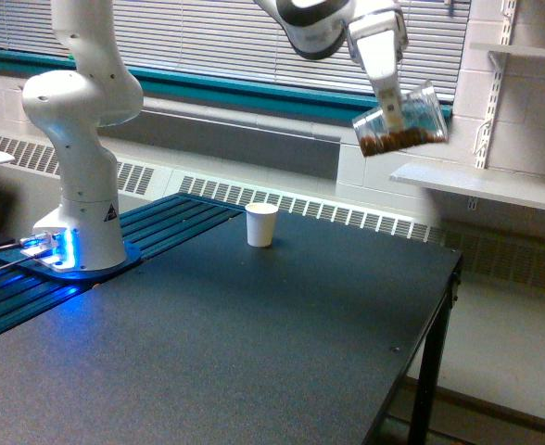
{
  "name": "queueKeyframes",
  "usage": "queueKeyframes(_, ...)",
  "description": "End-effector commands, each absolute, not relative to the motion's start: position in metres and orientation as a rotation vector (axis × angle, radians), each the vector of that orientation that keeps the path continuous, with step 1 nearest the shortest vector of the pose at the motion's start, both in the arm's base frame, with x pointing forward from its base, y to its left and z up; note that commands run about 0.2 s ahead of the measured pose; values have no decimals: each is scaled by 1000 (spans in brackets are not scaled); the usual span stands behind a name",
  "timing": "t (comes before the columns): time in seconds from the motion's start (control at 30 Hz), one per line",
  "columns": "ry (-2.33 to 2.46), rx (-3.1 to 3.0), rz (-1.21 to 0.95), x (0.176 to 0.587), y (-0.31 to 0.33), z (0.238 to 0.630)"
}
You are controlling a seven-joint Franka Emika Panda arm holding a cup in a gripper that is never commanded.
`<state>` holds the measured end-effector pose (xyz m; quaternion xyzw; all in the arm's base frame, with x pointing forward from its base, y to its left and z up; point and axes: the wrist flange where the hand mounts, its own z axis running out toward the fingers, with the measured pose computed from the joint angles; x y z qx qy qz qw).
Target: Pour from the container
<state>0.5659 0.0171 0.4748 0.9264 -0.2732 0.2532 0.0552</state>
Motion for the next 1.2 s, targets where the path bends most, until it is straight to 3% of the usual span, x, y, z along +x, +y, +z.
queueKeyframes(0.03, -883, 2796, 793, 545, 44, 478)
queueKeyframes(0.57, -883, 2746, 803, 485, 82, 474)
queueKeyframes(1.2, -753, 2732, 831, 454, 150, 472)
